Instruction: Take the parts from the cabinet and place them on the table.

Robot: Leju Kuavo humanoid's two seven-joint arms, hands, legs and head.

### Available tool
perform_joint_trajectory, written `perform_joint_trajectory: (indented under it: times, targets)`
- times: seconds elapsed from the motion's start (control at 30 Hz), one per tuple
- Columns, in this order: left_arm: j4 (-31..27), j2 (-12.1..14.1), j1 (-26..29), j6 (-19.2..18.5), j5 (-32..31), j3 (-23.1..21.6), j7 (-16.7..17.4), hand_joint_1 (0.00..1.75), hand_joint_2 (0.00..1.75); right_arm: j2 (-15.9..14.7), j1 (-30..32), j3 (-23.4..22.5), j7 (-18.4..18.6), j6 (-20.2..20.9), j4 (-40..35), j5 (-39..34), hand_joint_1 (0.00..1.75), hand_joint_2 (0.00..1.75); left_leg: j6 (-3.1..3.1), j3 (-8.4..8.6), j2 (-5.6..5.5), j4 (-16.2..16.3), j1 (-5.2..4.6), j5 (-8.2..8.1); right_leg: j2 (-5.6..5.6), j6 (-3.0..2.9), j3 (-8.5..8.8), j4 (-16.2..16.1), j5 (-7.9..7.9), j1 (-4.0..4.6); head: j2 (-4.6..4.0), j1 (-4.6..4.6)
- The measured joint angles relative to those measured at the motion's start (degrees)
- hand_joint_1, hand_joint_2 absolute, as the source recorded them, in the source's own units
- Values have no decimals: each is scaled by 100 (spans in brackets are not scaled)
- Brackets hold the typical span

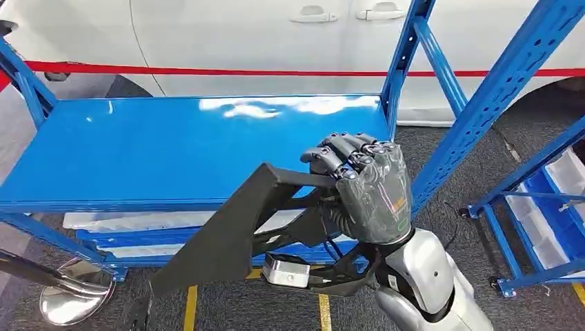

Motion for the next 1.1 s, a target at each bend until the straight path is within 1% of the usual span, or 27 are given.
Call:
perform_joint_trajectory:
  times: [0.1,0.13,0.2,0.23,0.27,0.3,0.33,0.37,0.43,0.47,0.5,0.53,0.6,0.63,0.67,0.7,0.77,0.8,0.83,0.87,0.9,0.93,0.97,1.0,1.03,1.07,1.1]
  targets:
    - [0,0,12,7,0,0,2,0,175,-2,7,2,0,-11,2,0,175,175,145,-122,-7,46,-4,44,16,115,12,-52,126,13,0,11]
    - [0,0,11,9,0,0,2,0,175,-11,21,2,0,-17,9,-2,175,175,272,-166,14,9,11,129,23,161,-19,-69,136,-18,0,15]
    - [0,0,4,13,0,0,0,0,175,-17,32,2,0,-28,20,-19,175,175,382,-270,46,12,-6,242,21,155,-157,271,-404,-11,0,18]
    - [0,2,8,17,2,-2,0,0,175,-17,46,2,0,-31,20,-24,175,175,421,-355,54,14,-26,310,21,156,-289,737,-790,-2,0,13]
    - [0,7,10,22,7,-2,-9,0,175,-17,73,2,0,-35,24,-35,175,175,438,-439,58,18,-51,370,21,155,-401,1190,-1051,15,0,13]
    - [0,9,12,26,9,-2,-11,0,175,-17,113,2,0,-44,31,-35,175,175,456,-523,58,28,-86,427,21,141,-465,1563,-1189,34,0,13]
    - [0,9,16,37,9,-2,-13,0,175,-17,155,2,0,-48,48,-35,175,175,466,-603,57,32,-119,480,21,110,-429,1719,-1144,59,0,13]
    - [0,9,23,46,9,-2,-13,0,175,-17,185,2,2,-55,63,-35,175,175,477,-673,53,33,-155,528,24,56,-281,1633,-994,95,0,15]
    - [0,11,28,61,9,-2,-11,0,175,-20,199,0,2,-63,79,-35,175,175,492,-787,45,35,-237,627,36,-127,315,891,-639,192,0,13]
    - [2,4,27,63,9,-2,-13,0,175,-17,197,-4,2,-70,74,-35,175,175,499,-821,43,35,-253,673,54,-280,724,307,-630,277,0,9]
    - [2,-29,28,61,7,-2,-11,0,175,-20,202,-11,2,-74,72,-35,175,175,474,-852,49,34,-267,714,46,-423,964,-75,-852,293,0,-9]
    - [-4,7,28,68,7,-2,-11,0,175,-20,208,-17,2,-94,72,-35,175,175,445,-837,53,8,-214,759,30,-336,957,-139,-773,316,0,-9]
    - [-4,15,29,72,9,-4,-11,0,175,-33,202,-17,2,-116,74,-35,175,175,368,-838,58,-26,-165,852,42,-363,941,-191,-684,378,0,11]
    - [-2,15,38,70,9,-4,-6,0,175,-33,212,-17,2,-122,74,-35,175,175,331,-837,52,-67,-188,911,35,-386,932,-273,-597,357,0,11]
    - [-4,24,45,70,9,-7,-7,0,175,-35,226,-17,2,-127,74,-35,175,175,306,-870,40,-4,-184,781,-20,-355,923,-393,-471,278,0,15]
    - [-4,26,47,77,9,-7,-4,0,175,-33,231,-15,0,-129,74,-35,175,175,262,-960,40,157,-183,494,-14,-399,872,-422,-395,260,0,2]
    - [-2,24,47,68,7,-7,-2,0,175,-35,245,-17,2,-140,77,-35,175,175,167,-1138,43,876,-115,-162,-21,-366,719,-416,-271,225,0,2]
    - [-2,28,47,68,7,-7,-2,0,175,-35,266,-17,2,-142,79,-35,175,175,118,-1218,44,1261,-80,-348,-27,-344,627,-402,-212,210,0,4]
    - [-2,41,48,70,7,-7,0,0,175,-35,278,-17,2,-146,81,-35,175,175,70,-1246,45,1553,-54,-344,-31,-312,518,-370,-147,183,0,0]
    - [-2,46,51,70,7,-9,0,0,175,-35,289,-17,2,-149,87,-35,175,175,26,-1180,47,1616,-27,-168,-37,-273,412,-332,-96,150,0,0]
    - [-4,57,52,70,7,-9,2,0,175,-35,303,-17,2,-151,92,-35,175,175,-25,-1002,49,1461,7,83,-45,-225,299,-280,-50,108,0,0]
    - [-4,61,50,70,4,-9,2,0,175,-37,317,-17,2,-155,94,-35,175,175,-75,-720,54,1112,47,296,-48,-174,182,-213,-14,66,0,0]
    - [-2,66,46,70,4,-11,2,0,175,-37,317,-17,2,-155,94,-35,175,175,-125,-357,59,631,93,337,-48,-125,77,-125,17,34,0,0]
    - [-2,59,31,68,0,-15,2,0,175,-37,319,-22,2,-157,92,-35,175,175,-186,-111,50,195,81,0,-48,-83,-13,-58,40,39,0,-15]
    - [-4,63,29,68,0,-22,0,0,175,-41,319,-35,2,-164,94,-35,175,175,-45,3,12,6,24,-39,-50,-49,-54,14,60,54,0,-7]
    - [-2,63,42,63,0,-24,2,0,175,-44,337,-35,2,-168,94,-35,175,175,23,-93,28,40,28,-28,-53,0,-45,16,111,92,0,0]
    - [-2,63,48,63,0,-24,4,0,175,-46,340,-39,2,-170,94,-35,175,175,91,-117,26,90,22,-5,-43,25,-48,-19,178,75,0,-2]
